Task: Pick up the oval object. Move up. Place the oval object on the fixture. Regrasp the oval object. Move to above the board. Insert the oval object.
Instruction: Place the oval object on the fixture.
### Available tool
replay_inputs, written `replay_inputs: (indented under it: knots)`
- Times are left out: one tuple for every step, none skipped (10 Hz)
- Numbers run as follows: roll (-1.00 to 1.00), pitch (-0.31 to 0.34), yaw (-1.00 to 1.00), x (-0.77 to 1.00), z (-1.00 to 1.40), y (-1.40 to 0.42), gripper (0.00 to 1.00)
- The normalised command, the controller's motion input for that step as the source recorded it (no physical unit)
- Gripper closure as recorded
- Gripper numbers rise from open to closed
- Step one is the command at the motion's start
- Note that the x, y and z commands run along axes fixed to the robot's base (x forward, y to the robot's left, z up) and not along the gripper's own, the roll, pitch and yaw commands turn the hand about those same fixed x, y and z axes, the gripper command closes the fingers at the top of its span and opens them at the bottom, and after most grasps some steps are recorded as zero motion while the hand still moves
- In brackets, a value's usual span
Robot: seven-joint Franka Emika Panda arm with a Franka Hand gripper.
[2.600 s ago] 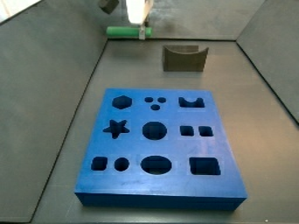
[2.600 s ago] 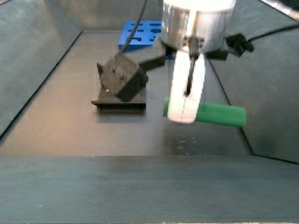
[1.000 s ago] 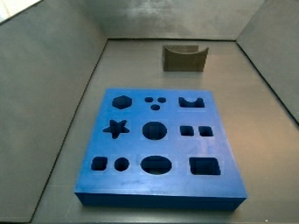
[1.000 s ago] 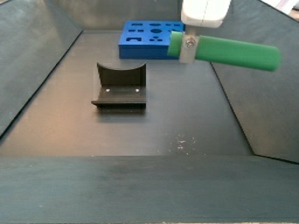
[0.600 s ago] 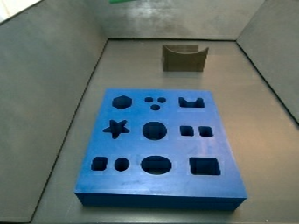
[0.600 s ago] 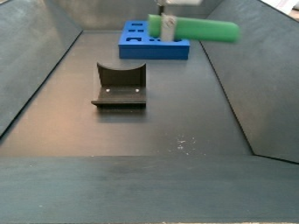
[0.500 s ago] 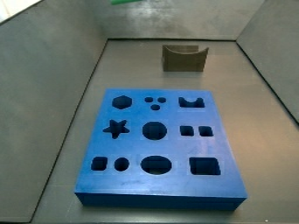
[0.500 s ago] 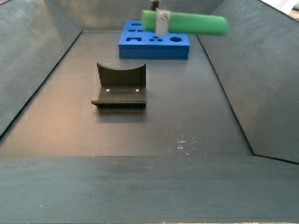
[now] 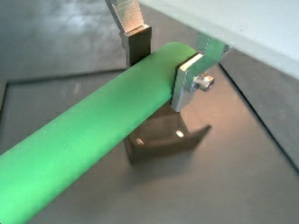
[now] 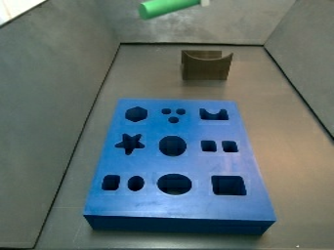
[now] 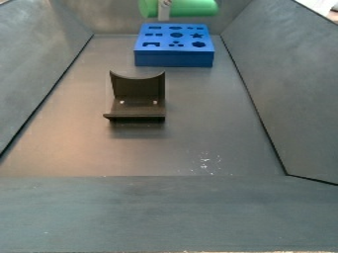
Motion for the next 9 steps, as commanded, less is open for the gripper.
replay_inputs:
  knots:
    - [0.00, 0.081, 1.00, 0.20, 0.01, -0.18, 1.00]
    - [-0.01, 0.091, 1.00, 0.09, 0.02, -0.09, 1.00]
    - [-0.01, 0.098, 1.00, 0.06, 0.02, -0.07, 1.00]
    - [-0.01, 0.103, 1.00, 0.06, 0.01, -0.05, 1.00]
    - [-0.56, 0.179, 1.00, 0.37, -0.16, 1.00, 1.00]
    - [-0.59, 0.190, 1.00, 0.37, -0.16, 1.00, 1.00]
    - [-0.68, 0.218, 1.00, 0.40, -0.16, 1.00, 1.00]
    - [-0.72, 0.249, 1.00, 0.41, -0.14, 1.00, 1.00]
    - [-0.78, 0.318, 1.00, 0.31, -0.07, 0.75, 1.00]
